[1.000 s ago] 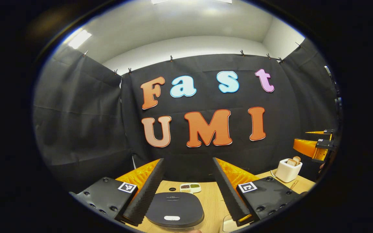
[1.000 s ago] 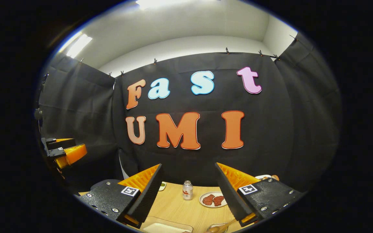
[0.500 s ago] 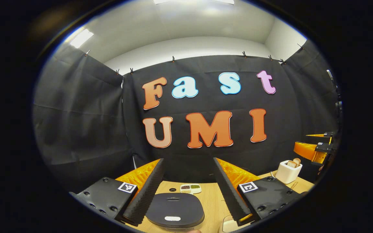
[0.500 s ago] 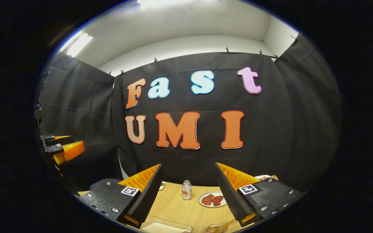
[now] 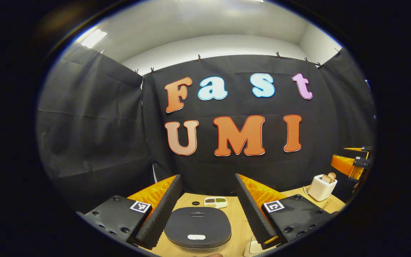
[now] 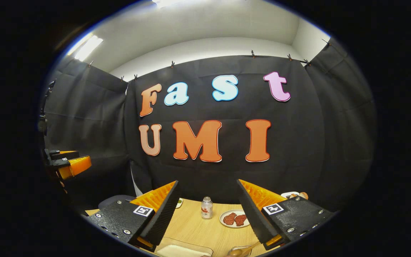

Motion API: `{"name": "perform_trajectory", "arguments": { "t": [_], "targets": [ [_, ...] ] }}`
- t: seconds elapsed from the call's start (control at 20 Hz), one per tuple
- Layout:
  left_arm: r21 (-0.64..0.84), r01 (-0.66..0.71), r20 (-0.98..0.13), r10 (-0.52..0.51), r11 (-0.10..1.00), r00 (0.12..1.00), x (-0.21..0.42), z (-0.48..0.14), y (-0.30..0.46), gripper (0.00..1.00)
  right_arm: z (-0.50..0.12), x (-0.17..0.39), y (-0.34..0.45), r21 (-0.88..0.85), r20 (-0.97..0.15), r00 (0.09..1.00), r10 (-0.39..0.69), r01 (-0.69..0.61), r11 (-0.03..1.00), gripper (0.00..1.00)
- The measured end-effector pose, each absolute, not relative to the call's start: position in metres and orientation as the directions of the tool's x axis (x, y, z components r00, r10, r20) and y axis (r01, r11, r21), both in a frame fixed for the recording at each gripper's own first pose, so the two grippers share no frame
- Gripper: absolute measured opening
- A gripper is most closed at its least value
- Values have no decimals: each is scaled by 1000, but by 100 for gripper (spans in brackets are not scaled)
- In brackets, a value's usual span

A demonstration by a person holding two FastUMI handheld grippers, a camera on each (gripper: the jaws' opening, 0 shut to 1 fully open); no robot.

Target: Close the left gripper, press the button to open the rice cooker; take a wooden spoon from the chopstick holder with the right hand, scoop a spoonful of rice and pour it into the rice cooker, then put the wooden spoon back into the chopstick holder.

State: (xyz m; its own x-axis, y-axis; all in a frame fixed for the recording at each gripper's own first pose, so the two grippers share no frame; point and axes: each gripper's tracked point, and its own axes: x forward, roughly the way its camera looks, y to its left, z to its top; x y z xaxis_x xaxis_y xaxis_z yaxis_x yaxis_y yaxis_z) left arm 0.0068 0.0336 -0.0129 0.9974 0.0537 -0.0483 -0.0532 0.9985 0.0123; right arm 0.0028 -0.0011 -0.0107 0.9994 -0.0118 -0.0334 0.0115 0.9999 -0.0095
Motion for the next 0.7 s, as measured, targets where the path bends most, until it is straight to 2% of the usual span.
{"name": "perform_trajectory", "arguments": {
  "t": [0.35, 0.45, 0.7],
  "targets": [
    [21, -93, -80, 95, 995, 992, 12, -24, 51, 99, -18, 7, -2, -3, -56, 998, -21, 21, 1000, 96],
    [20, -104, -90, 105, 994, 990, 12, -25, 54, 80, -19, 8, -3, -5, -61, 998, -24, 23, 1000, 96],
    [0, -148, -158, 146, 989, 977, 18, -43, 70, 5, -20, 10, -2, 0, -67, 997, -26, 26, 1000, 96]
  ]
}}
